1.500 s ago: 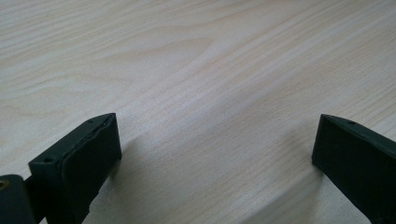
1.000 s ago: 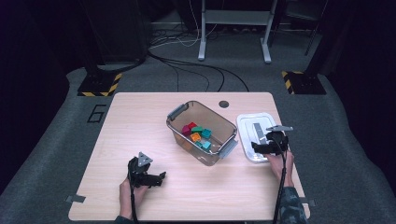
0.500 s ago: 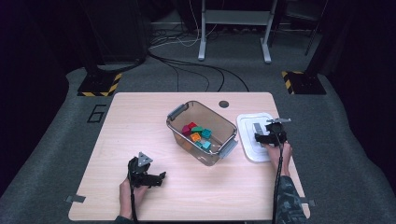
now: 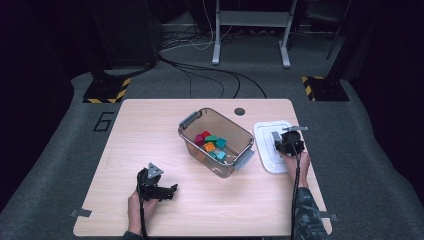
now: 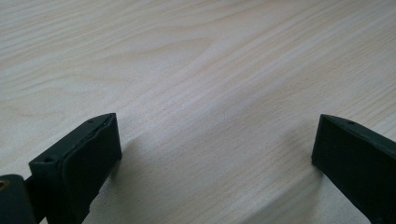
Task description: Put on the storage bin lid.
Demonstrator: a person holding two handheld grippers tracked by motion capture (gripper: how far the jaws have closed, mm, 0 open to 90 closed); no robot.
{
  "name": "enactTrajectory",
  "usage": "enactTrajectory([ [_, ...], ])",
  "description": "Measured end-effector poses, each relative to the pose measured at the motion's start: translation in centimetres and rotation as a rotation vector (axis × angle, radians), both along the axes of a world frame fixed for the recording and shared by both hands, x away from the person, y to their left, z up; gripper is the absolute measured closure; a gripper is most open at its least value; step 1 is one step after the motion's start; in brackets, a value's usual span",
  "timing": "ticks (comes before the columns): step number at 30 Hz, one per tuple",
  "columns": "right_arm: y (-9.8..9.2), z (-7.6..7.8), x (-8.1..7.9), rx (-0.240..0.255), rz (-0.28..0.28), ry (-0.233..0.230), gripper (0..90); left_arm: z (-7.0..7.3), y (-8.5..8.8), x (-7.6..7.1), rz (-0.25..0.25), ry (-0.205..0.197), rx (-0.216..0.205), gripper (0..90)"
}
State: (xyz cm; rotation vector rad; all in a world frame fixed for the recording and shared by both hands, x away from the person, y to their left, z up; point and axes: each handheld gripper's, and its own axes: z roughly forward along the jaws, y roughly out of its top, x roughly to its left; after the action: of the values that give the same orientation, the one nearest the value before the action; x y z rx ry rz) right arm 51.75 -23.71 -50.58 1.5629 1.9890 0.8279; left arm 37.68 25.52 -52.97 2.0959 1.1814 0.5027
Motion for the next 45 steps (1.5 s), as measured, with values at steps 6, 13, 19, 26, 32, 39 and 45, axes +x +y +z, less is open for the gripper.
enactTrajectory([
  [6, -0.2, -0.1, -0.1, 0.020, -0.005, -0.007, 64.9, 0.0, 0.0, 0.0, -0.002, 0.001, 0.000, 1.2],
  [13, -1.1, -0.3, -0.1, 0.040, 0.018, -0.029, 66.7, 0.0, 0.0, 0.0, 0.002, 0.000, -0.006, 1.3],
  [19, -1.1, -0.3, -0.2, 0.049, 0.060, -0.029, 66.8, 0.0, 0.0, 0.0, -0.001, -0.003, -0.002, 1.3],
  [26, -1.2, -0.2, -0.3, 0.055, 0.063, -0.029, 66.9, 0.0, -0.1, 0.0, 0.006, -0.005, -0.009, 1.3],
  [32, -1.8, 0.3, -0.6, 0.071, 0.065, -0.034, 66.9, 0.0, 0.0, 0.0, 0.001, -0.003, -0.003, 1.3],
  [39, -1.9, 1.6, -1.2, 0.064, 0.071, -0.054, 66.9, 0.0, 0.0, 0.0, 0.001, -0.003, -0.002, 1.3],
  [45, -2.0, 2.5, -1.7, 0.057, 0.086, -0.063, 66.8, 0.0, 0.0, 0.0, -0.001, 0.001, -0.002, 1.3],
])
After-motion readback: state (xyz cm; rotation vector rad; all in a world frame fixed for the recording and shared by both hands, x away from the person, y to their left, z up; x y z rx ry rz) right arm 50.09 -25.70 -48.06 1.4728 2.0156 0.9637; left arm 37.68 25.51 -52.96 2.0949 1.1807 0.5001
